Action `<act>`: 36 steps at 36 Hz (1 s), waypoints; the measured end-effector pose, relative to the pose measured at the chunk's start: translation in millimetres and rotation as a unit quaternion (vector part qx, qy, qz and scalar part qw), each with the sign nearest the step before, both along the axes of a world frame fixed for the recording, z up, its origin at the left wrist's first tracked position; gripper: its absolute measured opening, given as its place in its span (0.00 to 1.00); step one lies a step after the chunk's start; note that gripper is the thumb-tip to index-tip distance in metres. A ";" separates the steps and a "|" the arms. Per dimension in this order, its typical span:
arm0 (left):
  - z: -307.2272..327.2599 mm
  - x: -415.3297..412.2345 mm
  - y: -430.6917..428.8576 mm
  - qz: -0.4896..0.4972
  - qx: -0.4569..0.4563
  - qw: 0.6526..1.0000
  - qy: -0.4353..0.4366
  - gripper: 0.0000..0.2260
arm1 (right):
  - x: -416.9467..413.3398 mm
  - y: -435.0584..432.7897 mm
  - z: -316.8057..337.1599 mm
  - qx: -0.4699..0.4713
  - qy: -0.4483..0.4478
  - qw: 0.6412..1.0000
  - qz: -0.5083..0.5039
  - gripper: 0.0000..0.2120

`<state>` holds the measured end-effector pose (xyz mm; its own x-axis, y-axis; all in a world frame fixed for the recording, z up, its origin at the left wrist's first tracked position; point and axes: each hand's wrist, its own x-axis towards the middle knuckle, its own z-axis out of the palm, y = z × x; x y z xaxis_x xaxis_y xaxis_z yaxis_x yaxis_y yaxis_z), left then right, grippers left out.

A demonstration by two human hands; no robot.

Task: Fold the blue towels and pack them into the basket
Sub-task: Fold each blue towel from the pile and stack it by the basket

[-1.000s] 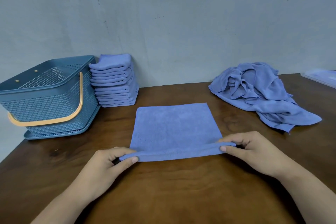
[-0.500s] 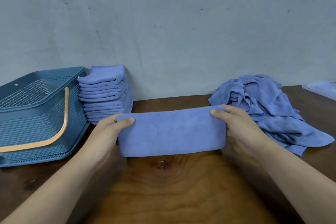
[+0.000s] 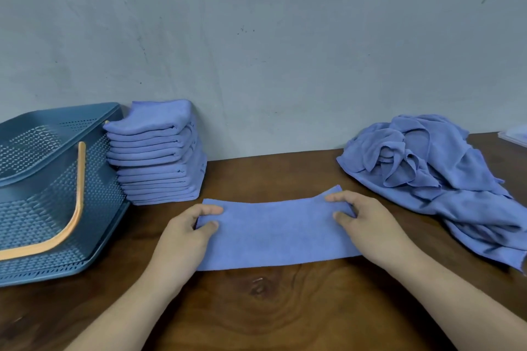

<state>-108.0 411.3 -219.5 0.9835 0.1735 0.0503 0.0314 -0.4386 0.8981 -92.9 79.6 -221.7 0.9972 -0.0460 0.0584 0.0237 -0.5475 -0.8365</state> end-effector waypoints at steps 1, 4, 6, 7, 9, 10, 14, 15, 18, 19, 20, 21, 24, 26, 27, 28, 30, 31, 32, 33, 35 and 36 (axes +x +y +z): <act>-1.2 0.5 -0.1 0.002 0.003 1.000 -0.006 0.12 | 0.4 0.0 -0.8 -0.007 0.000 1.000 0.001 0.18; -3.6 2.1 -0.1 0.005 0.033 0.999 -0.013 0.14 | -0.8 2.3 0.3 -0.047 0.001 0.999 0.000 0.20; -4.4 2.4 0.6 0.010 0.058 0.998 -0.018 0.15 | -1.2 2.9 0.6 -0.065 -0.002 0.998 0.000 0.20; -4.2 2.2 0.8 0.012 0.070 0.997 -0.020 0.15 | -1.7 3.9 1.2 -0.072 -0.004 0.997 0.001 0.21; -3.2 1.1 1.4 0.008 0.093 0.995 -0.028 0.16 | -3.4 5.7 2.9 -0.095 -0.008 0.995 0.002 0.21; -2.7 0.1 1.9 0.004 0.103 0.994 -0.029 0.16 | -4.1 6.3 3.4 -0.114 -0.013 0.993 0.003 0.21; 3.1 -4.6 2.7 -0.021 0.138 0.990 -0.024 0.16 | -8.5 6.3 5.0 -0.193 -0.019 0.981 0.008 0.22; 5.9 -6.5 2.2 -0.028 0.151 0.988 -0.022 0.16 | -9.2 5.9 5.4 -0.212 -0.015 0.977 0.010 0.22; 11.4 -12.1 2.3 -0.052 0.184 0.981 -0.027 0.17 | -10.1 5.2 6.5 -0.249 -0.002 0.968 0.015 0.21; 12.7 -13.6 2.4 -0.060 0.196 0.978 -0.027 0.18 | -10.2 5.1 6.9 -0.260 0.000 0.966 0.016 0.21; 13.6 -14.4 2.7 -0.067 0.207 0.976 -0.025 0.19 | -10.2 5.0 6.9 -0.271 0.001 0.962 0.017 0.21; 14.5 -14.6 3.3 -0.071 0.214 0.974 -0.022 0.20 | -10.3 4.9 6.8 -0.284 0.000 0.959 0.018 0.21; 17.5 -12.6 6.4 -0.083 0.248 0.965 -0.005 0.24 | -11.5 6.1 7.3 -0.346 0.000 0.938 0.026 0.21; 18.8 -10.2 9.8 -0.097 0.286 0.953 0.006 0.29 | -12.9 8.1 8.3 -0.394 0.007 0.919 0.028 0.21; 19.4 -9.4 11.4 -0.102 0.300 0.948 0.014 0.31 | -14.5 9.7 9.5 -0.417 0.009 0.908 0.026 0.21; 20.0 -8.8 12.9 -0.106 0.310 0.945 0.022 0.34 | -16.2 11.6 10.6 -0.441 0.009 0.897 0.026 0.21; 20.8 -8.0 14.7 -0.117 0.315 0.941 0.035 0.38 | -19.4 15.4 13.1 -0.484 0.009 0.875 0.028 0.21; 20.5 -7.2 15.2 -0.124 0.321 0.938 0.040 0.39 | -20.8 16.8 14.7 -0.504 0.011 0.863 0.026 0.22; 20.1 -6.5 15.4 -0.130 0.331 0.934 0.045 0.40 | -22.3 17.7 16.2 -0.522 0.011 0.853 0.020 0.22; 20.1 -5.4 15.9 -0.133 0.342 0.929 0.050 0.41 | -24.1 18.3 17.3 -0.537 0.011 0.843 0.010 0.22; 21.1 -2.5 18.0 -0.126 0.377 0.916 0.060 0.42 | -29.3 20.3 22.2 -0.559 0.000 0.829 -0.018 0.23; 23.0 -1.3 18.6 -0.121 0.409 0.902 0.067 0.41 | -30.8 20.9 25.1 -0.568 -0.009 0.823 -0.031 0.25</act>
